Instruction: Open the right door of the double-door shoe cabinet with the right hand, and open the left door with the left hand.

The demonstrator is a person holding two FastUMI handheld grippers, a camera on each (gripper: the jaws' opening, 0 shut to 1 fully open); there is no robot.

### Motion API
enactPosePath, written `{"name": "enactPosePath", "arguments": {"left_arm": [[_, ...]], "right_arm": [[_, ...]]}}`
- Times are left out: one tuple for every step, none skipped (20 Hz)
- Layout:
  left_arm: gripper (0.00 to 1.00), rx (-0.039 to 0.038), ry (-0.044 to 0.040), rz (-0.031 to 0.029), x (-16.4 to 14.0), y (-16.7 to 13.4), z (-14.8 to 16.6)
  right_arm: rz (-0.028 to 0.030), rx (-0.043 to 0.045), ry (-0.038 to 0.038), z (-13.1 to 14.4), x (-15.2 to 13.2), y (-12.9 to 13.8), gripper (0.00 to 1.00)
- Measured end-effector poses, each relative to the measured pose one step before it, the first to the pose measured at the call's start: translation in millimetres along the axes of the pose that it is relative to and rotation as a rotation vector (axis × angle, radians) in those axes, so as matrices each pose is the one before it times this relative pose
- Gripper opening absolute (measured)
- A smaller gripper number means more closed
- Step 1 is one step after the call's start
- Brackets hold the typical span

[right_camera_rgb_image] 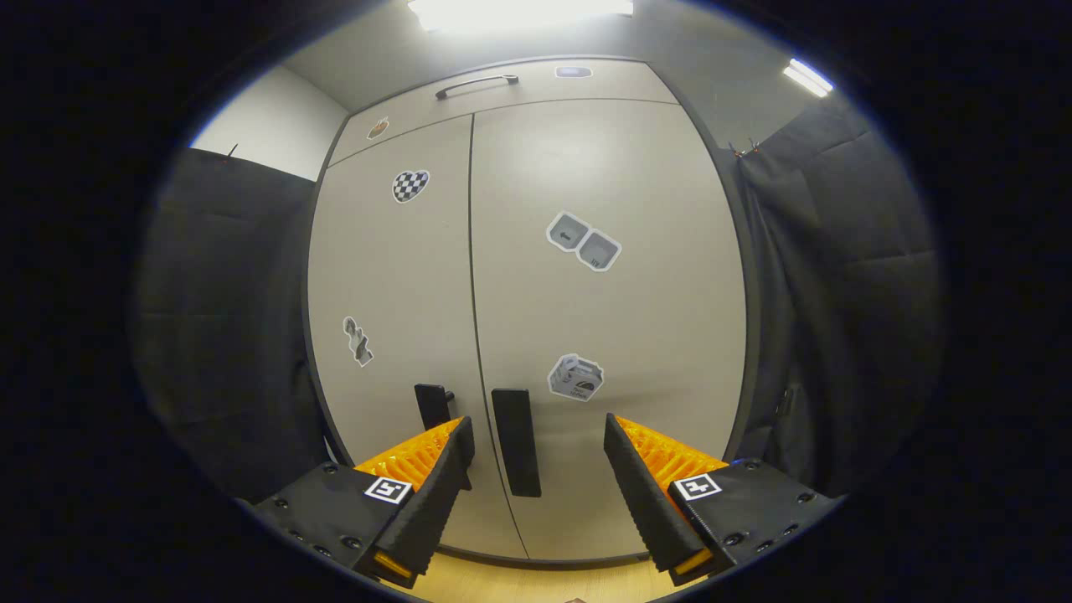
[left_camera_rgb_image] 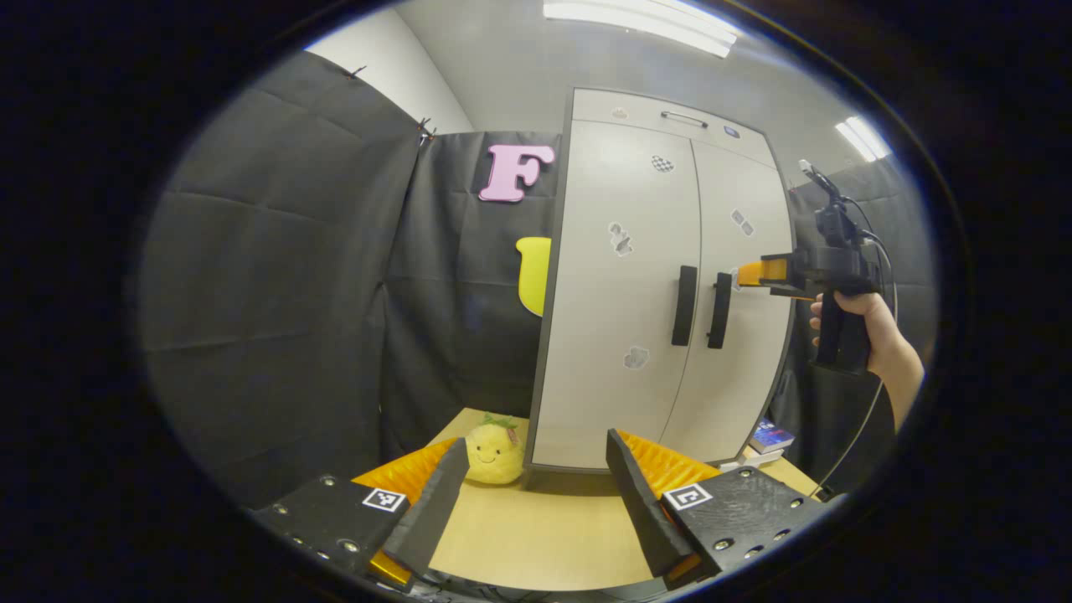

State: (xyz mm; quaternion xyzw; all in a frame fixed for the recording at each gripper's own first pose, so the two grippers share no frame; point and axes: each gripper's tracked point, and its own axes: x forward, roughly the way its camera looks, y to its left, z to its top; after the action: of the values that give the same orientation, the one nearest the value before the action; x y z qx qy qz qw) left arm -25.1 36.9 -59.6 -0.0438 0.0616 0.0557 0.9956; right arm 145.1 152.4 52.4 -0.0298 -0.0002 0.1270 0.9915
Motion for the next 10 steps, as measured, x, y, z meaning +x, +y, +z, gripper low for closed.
{"name": "enactPosePath", "arguments": {"left_arm": [[0.94,-0.00089,0.00888,0.00036,4.33,0.78,-3.63],[0.94,-0.00037,0.01506,0.00122,5.04,0.72,-6.27],[0.94,-0.00072,0.01433,-0.00098,5.88,0.60,-6.04],[0.94,-0.00148,0.00476,-0.00074,3.51,0.80,-1.63],[0.94,-0.00062,0.00252,-0.00205,3.80,0.72,0.03],[0.95,0.00290,0.00052,-0.00412,-0.43,-0.22,-1.96],[0.95,0.00850,0.00293,0.00074,0.97,1.74,-1.46],[0.95,0.01088,0.00324,0.00382,1.93,0.91,-2.15],[0.95,0.01034,0.00412,0.00584,2.76,2.08,-1.57],[0.95,0.00679,0.00698,0.00598,3.71,2.93,-2.52]], "right_arm": [[-0.00207,-0.00480,0.00672,-4.88,9.80,3.48,0.98],[-0.00518,-0.00349,0.01215,-4.93,9.32,2.53,0.98],[0.00160,-0.00114,0.01915,-6.22,9.04,4.19,0.98],[0.00547,-0.00094,0.01481,-5.38,9.45,3.68,0.98],[0.00074,-0.00061,0.00964,-4.31,6.58,2.69,0.97],[-0.00768,-0.00828,0.00587,-3.20,6.89,0.36,0.92],[-0.01423,-0.01538,0.00887,-3.73,4.98,-1.08,0.92],[-0.00437,-0.01274,0.00753,-3.43,3.54,0.51,0.92],[-0.01951,-0.00051,0.00272,-3.98,8.04,-2.92,0.77],[-0.00701,0.01134,0.00409,-2.48,3.27,0.13,0.63]]}}
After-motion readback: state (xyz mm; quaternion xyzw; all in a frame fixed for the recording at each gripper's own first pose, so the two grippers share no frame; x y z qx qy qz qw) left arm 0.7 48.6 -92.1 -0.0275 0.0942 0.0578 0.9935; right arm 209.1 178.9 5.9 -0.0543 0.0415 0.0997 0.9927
